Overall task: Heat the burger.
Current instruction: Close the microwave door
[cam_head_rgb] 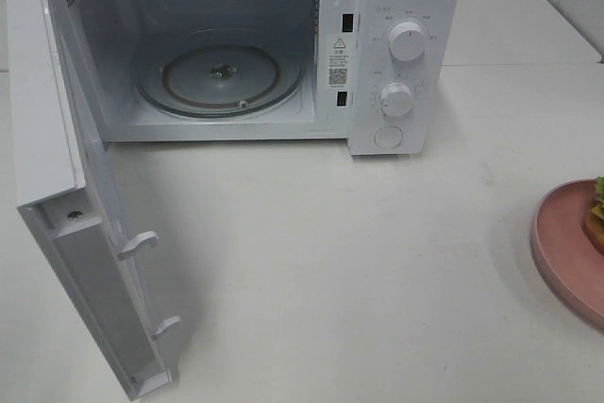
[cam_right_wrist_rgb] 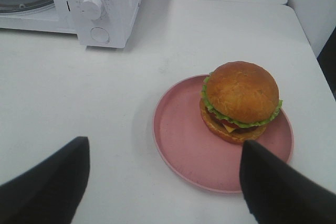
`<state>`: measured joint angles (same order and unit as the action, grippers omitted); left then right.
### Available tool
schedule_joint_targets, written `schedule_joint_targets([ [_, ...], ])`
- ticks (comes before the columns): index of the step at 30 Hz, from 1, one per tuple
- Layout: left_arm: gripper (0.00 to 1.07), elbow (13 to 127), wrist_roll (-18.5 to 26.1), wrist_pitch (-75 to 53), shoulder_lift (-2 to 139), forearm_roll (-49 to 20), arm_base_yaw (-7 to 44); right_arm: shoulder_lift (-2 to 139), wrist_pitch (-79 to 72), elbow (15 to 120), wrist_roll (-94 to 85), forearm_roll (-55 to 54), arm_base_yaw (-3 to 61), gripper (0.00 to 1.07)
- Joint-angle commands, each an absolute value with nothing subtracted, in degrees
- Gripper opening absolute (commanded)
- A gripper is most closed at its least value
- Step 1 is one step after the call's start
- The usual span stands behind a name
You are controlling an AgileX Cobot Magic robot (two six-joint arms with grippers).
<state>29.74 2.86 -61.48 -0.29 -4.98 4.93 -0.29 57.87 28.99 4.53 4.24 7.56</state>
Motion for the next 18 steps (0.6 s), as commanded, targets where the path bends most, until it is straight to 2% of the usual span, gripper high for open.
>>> schedule_joint_targets([
  [1, 1.00, 29.56, 2.52, -61.13, -1.20, -4.93, 4.93, -1.72, 57.12, 28.71, 4.01, 4.35, 7.33, 0.76],
  [18, 1.00, 29.56, 2.41, -61.13, -0.80, -5.96, 4.93, -1.72, 57.12, 28.71, 4.07, 4.35, 7.33, 0.76],
])
